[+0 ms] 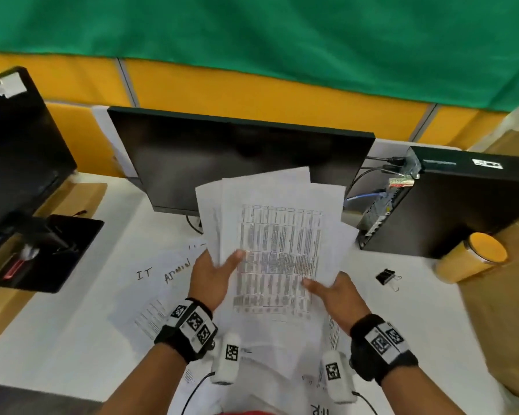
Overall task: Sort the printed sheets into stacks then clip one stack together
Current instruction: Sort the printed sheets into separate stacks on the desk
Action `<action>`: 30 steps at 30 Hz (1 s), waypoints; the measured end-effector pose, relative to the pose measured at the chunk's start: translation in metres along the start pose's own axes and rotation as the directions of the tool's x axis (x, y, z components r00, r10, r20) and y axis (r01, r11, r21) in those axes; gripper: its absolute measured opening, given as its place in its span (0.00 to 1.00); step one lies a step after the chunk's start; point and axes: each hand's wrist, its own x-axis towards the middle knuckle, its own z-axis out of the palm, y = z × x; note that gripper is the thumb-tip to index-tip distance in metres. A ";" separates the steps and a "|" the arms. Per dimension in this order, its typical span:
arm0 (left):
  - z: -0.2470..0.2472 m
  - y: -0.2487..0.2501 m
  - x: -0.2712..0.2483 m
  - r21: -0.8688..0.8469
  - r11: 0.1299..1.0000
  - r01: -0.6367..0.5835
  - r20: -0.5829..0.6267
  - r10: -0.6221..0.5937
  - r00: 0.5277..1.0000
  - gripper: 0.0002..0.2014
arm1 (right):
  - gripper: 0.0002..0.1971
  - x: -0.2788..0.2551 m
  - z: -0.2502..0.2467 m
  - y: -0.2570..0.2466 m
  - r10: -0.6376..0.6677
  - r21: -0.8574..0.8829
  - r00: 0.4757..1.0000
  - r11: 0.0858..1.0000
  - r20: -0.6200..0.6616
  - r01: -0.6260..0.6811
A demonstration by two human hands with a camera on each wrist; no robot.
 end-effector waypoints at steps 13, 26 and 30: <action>-0.091 -0.163 -0.007 0.452 0.685 0.572 -0.269 -0.507 0.819 0.43 | 0.33 0.015 0.012 0.109 0.436 0.070 0.887 0.900 -0.149 -0.431; -0.075 -0.100 -0.009 0.483 0.824 0.297 -0.304 -0.160 0.939 0.20 | 0.37 0.023 0.016 0.116 0.499 0.006 0.858 0.865 -0.125 -0.502; -0.103 -0.044 -0.012 0.553 0.826 0.106 -0.231 0.030 0.973 0.12 | 0.32 0.025 0.012 0.115 0.514 0.022 0.850 0.857 -0.118 -0.515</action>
